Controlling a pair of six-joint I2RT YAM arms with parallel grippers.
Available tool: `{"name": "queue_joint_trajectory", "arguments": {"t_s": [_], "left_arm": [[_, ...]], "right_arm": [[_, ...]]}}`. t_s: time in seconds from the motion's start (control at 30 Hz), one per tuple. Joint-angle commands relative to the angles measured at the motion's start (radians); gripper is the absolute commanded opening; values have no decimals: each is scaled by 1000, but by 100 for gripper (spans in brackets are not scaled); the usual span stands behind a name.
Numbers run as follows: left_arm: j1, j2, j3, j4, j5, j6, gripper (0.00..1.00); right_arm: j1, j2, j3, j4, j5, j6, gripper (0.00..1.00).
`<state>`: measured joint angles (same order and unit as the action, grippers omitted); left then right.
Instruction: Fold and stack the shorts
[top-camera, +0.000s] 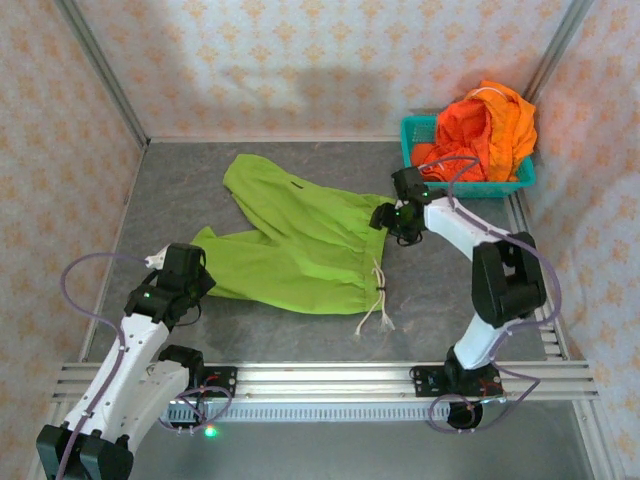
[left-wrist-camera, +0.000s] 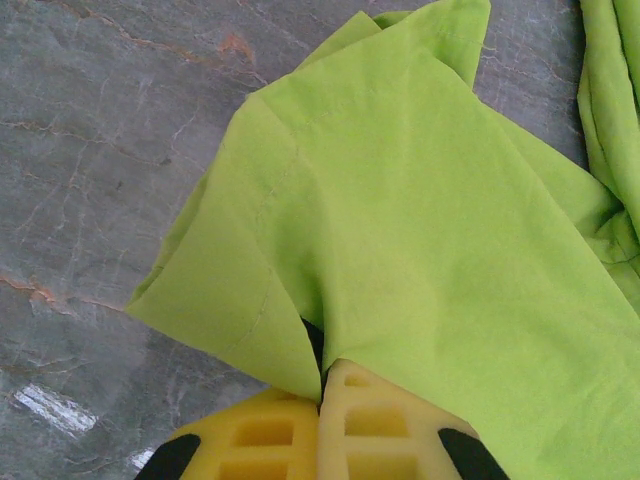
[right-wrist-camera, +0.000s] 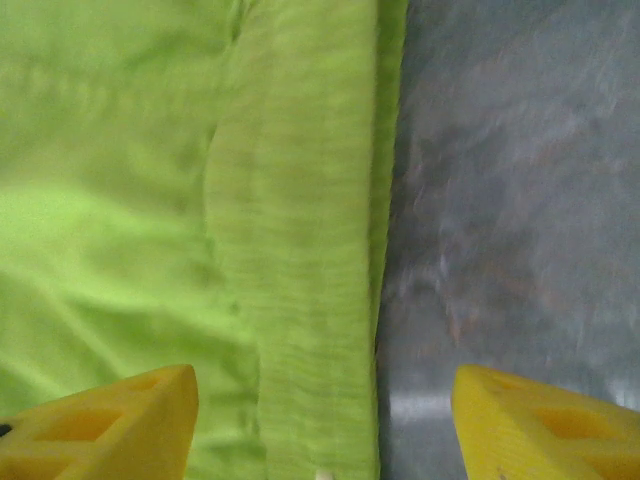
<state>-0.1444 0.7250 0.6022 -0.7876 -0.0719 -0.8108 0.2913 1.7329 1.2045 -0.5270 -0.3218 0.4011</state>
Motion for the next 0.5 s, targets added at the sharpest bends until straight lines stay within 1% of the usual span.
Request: {"name": "queue_joint_trajectory", "arguments": {"t_s": [0.0,0.17,0.33,0.37,0.47], "left_arm": [[-7,1,-5,22,-30,6,2],[-7,0,-13,29,-29,6,2],[-7,1,-25,33,-29,6,2],[-7,1,-28,34,-27,6,2],[-7,-4,-36,34,-28,4,2]], "right_arm": [[-34,54,68,106,-8,30,67],[-53,145,128,130,-53,60,64],[-54,212,158,177,-90,98,56],[-53,227,169,176,-91,101,53],[-55,252,184,186,-88,121,37]]}}
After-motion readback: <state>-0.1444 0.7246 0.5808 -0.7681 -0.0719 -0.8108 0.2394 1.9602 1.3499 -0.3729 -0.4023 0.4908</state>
